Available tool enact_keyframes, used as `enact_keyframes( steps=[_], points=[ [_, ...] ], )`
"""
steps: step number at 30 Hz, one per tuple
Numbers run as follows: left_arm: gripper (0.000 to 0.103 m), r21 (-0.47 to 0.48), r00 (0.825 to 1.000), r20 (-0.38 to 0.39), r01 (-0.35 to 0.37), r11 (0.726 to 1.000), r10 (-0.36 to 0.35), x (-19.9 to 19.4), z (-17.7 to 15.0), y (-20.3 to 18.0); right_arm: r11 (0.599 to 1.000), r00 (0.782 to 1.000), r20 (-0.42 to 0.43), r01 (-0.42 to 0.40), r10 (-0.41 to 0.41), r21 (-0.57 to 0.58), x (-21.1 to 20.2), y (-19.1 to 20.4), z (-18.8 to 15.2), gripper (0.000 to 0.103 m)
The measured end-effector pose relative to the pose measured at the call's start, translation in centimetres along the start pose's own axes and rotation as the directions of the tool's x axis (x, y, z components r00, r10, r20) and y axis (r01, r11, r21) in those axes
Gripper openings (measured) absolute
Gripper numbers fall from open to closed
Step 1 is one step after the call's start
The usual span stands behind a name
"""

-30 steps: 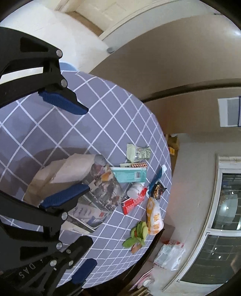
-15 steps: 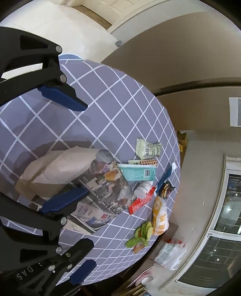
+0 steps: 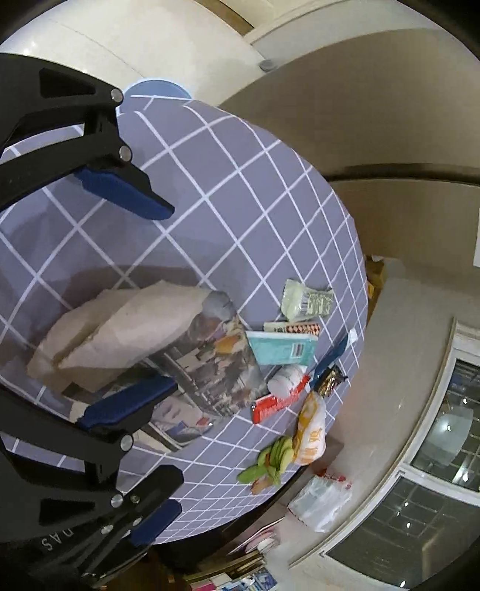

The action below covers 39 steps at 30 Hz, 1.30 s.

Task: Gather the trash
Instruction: 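Return both open tools to the table above the newspaper-wrapped paper bag, then grasp the paper bag with the left tool while the right tool grasps the teal toothpaste box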

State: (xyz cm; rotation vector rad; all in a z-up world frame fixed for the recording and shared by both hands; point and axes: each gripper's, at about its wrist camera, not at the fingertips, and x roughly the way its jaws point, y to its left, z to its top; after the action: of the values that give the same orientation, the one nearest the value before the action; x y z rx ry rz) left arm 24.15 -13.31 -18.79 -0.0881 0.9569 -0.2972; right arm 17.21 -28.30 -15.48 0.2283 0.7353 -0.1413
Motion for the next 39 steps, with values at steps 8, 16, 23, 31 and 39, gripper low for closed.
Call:
enact_keyframes(
  steps=[8,16,23,31,39],
  points=[
    [0.044,0.064,0.998,0.010,0.065,0.996,-0.066,0.2,-0.2,-1.6,1.000,1.000,-0.011,-0.008,0.008,0.002,0.3,0.2,-0.3,0.066],
    [0.024,0.039,0.986,0.092,0.135,0.990,-0.138,-1.7,0.4,0.0,1.000,1.000,-0.007,-0.017,0.016,-0.026,0.2,1.4,0.5,0.066],
    [0.020,0.067,0.963,0.261,0.055,0.996,-0.071,-5.3,1.5,1.6,0.998,0.999,-0.004,-0.037,0.036,-0.047,0.9,3.3,1.5,0.066],
    [0.019,0.005,0.914,0.399,-0.080,0.997,0.071,-7.4,2.9,4.6,0.995,0.996,-0.045,-0.084,0.082,-0.062,3.9,6.1,3.1,0.066],
    [0.019,-0.009,0.920,0.379,-0.102,0.995,0.098,-6.1,3.6,6.8,0.989,0.985,-0.148,-0.107,0.091,-0.102,7.7,9.0,3.0,0.046]
  ],
)
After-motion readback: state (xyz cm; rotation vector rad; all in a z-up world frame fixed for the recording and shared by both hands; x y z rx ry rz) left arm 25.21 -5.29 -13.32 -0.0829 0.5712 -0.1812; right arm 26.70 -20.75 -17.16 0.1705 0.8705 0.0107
